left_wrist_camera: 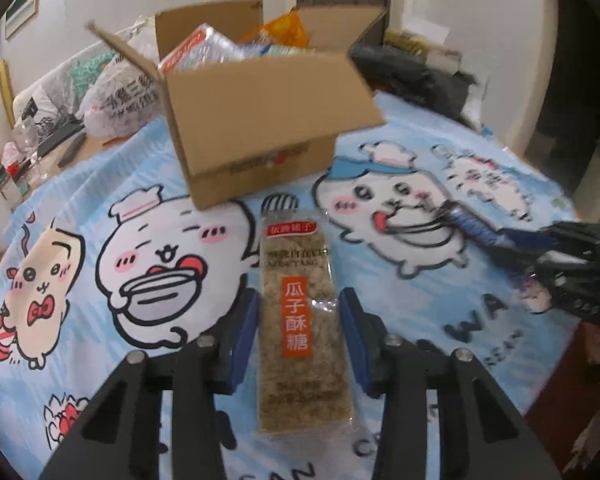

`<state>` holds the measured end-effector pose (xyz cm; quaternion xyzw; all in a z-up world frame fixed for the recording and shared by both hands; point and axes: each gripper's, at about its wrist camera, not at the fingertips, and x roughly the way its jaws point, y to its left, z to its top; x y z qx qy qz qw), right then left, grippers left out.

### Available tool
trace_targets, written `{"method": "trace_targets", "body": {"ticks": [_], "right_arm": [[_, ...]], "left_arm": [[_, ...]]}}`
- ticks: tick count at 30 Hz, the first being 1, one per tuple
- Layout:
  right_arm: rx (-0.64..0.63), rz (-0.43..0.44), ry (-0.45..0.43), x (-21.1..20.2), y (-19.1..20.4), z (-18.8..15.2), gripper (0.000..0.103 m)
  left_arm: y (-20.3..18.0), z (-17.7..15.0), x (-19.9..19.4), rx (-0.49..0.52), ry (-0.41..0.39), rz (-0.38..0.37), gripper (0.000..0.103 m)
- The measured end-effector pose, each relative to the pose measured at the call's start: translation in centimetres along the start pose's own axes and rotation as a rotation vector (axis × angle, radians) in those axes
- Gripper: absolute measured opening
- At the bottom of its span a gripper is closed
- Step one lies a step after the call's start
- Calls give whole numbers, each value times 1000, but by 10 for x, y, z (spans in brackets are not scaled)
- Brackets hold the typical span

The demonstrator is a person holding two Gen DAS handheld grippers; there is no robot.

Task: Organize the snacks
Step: 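Carry both bars into the cardboard box and open both grippers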

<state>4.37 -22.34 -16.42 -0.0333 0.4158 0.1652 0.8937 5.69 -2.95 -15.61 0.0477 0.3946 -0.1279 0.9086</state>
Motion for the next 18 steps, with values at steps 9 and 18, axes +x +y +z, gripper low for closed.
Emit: {"method": "trace_targets", "body": {"ticks": [9,18], "right_arm": [[5,-10,-9,3,7,3,14],[-6,66,-193,-59,17,43,14]], "left_arm": [[-9,15,-72,19,-156,-53,38],[13,58,-133,-6,-310,-53,38]]}}
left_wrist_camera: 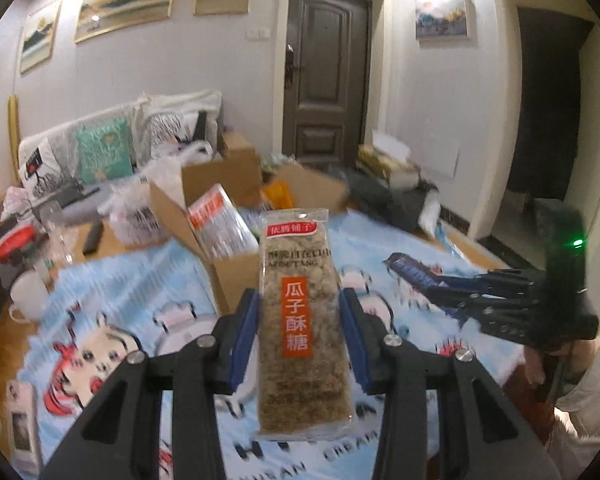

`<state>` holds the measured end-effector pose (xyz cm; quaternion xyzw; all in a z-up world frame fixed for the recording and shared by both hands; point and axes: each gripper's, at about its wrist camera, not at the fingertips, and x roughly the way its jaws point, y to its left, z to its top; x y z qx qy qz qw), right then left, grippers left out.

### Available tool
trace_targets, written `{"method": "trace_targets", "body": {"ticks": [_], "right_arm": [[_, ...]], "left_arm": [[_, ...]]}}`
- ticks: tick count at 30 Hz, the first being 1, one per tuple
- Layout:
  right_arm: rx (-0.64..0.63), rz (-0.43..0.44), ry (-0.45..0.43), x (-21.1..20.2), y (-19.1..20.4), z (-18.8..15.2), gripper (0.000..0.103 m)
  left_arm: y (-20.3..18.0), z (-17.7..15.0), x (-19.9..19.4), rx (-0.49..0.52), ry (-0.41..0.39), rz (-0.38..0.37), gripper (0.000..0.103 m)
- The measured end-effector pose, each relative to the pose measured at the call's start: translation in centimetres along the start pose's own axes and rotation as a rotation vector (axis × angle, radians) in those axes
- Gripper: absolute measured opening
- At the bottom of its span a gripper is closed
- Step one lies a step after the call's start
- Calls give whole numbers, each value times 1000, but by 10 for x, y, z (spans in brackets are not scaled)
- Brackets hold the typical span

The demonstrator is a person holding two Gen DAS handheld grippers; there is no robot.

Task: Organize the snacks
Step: 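Carry both bars into the cardboard box and open both grippers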

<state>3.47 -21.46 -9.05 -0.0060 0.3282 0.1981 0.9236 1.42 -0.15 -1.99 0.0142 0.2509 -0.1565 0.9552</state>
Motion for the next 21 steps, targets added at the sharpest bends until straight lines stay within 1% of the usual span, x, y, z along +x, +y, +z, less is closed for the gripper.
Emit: {"method": "trace_targets", "body": {"ticks": [3,5,7,8,10,12,14,18,21], "right_arm": [[-13,53,-67,-15,6,37,14],[-12,88,-90,-15,8,64,14],[-18,108,-102,-10,11,89,14],[-21,111,-100,-3,12,103,14],[-4,127,-80,15,13,129,14],[17,132,-52,38,13,152,14],[17,119,-25,61,15,173,14],[-34,63,42,106,27,201,14],[-69,38,93,135,32,213,14]], "left_arm": [[17,27,10,-34,-14,20,38],[29,48,25,-66,-9,27,38],[40,67,46,-81,3,58,38],[45,74,56,-91,15,62,38],[56,90,82,-127,44,58,38],[65,102,105,-152,68,78,38],[72,113,127,-165,95,99,38],[87,125,166,-211,176,96,38],[95,128,182,-226,216,77,38]]}}
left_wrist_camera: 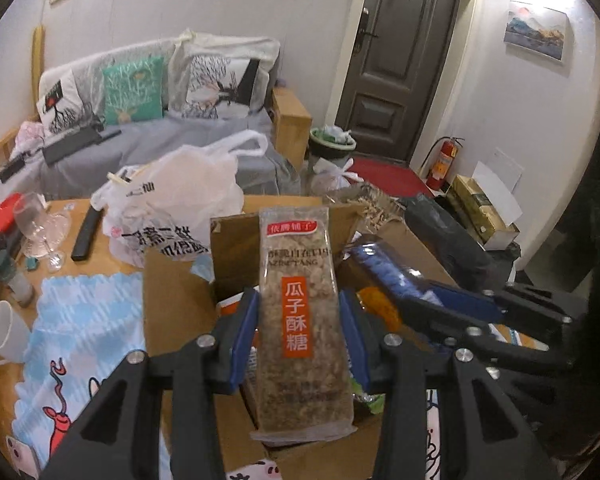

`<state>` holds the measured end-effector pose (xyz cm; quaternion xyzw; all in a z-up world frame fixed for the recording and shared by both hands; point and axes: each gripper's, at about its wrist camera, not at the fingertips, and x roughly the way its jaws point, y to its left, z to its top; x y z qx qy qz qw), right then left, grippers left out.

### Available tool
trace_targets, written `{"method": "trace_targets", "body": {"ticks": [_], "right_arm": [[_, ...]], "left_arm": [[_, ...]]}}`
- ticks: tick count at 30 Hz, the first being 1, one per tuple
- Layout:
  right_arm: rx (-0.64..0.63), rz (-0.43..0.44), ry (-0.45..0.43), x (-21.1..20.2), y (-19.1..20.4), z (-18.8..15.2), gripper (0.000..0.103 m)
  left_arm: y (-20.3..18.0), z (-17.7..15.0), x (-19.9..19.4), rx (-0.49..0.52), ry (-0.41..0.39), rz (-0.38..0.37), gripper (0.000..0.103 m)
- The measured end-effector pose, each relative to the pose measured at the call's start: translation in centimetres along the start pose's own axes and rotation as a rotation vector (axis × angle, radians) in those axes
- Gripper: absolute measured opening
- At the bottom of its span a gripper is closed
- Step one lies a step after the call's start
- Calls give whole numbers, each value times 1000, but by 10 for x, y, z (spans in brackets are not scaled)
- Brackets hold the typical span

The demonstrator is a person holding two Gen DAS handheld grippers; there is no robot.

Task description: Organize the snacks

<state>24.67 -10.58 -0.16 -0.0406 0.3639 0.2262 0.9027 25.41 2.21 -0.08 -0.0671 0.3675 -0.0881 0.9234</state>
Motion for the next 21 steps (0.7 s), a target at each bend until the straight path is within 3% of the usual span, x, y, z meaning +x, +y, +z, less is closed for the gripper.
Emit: {"method": "trace_targets", "body": {"ticks": [6,12,17,19,21], "right_arm": [[32,-1,65,34,-7,10,15],[28,-21,69,37,-8,11,17],[9,-24,52,27,-2,11,18],[8,-21,45,22,-1,11,19],[7,-16,32,15,0,10,27]], "left_arm": [[7,5,15,-28,77,-20,38],[7,4,12,-13,82,-1,39],[8,6,1,-11,61,3,51],[10,5,-7,-8,38,2,60],[12,2,-18,-5,2,-6,76]]}}
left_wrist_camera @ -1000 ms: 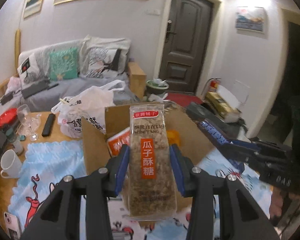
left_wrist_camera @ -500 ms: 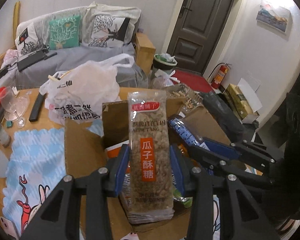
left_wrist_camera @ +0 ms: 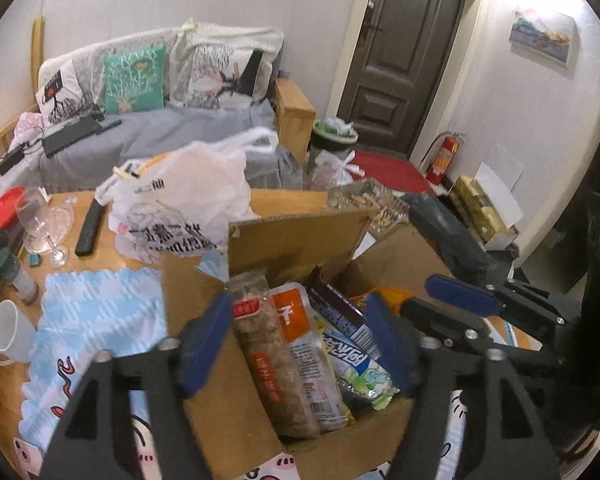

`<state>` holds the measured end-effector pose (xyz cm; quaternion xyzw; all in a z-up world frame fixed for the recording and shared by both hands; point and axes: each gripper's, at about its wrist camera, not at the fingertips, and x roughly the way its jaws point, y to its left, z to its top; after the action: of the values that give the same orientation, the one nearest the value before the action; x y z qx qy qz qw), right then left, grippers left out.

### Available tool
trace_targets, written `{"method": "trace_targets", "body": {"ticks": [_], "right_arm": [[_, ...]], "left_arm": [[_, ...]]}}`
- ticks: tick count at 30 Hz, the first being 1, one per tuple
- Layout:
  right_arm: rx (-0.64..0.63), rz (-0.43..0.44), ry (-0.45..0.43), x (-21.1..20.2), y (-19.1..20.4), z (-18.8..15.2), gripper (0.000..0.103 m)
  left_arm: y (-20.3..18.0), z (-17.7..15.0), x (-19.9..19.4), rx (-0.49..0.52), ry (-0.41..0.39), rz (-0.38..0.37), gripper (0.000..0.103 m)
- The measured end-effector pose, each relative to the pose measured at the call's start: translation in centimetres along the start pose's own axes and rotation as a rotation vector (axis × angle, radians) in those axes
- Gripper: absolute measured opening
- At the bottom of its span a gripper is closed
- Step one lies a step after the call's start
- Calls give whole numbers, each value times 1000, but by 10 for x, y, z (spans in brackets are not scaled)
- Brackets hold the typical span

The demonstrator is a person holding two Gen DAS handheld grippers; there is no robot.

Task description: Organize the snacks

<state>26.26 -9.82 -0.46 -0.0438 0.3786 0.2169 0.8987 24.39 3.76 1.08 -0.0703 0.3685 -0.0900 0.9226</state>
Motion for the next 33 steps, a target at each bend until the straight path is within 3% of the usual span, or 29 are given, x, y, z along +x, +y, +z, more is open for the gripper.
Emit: {"method": "trace_targets", "body": {"ticks": [1,5,7,9,14,17,21,24,33], "right_arm": [[-1,-3,-10,-4,0,-1,30],[-33,-6,-76,-29,2,-10,46],[-44,26,-133,-47,2,-19,58],[-53,56,-210,-67,3,-31,75],[-74,72,-413,-122,10,-74,102],[-91,98,-504,-146,16,-100,103],[-142,57,-522,-164,26,-124,103],[-144,-5,-482,-167,32,-139,103],[-66,-9,-439,-169,20,-156,103]], "left_arm": [[1,-2,-7,4,-25,-7,82],[2,-16,-43,13,-142,9,88],[0,-30,-65,26,-225,27,98],[-4,-45,-87,44,-302,45,102],[-18,-85,-134,91,-441,82,102],[-22,-105,-149,94,-455,30,102],[-27,-122,-153,105,-459,40,102],[-29,-131,-149,105,-446,53,102],[-31,-139,-143,98,-429,87,102]]}}
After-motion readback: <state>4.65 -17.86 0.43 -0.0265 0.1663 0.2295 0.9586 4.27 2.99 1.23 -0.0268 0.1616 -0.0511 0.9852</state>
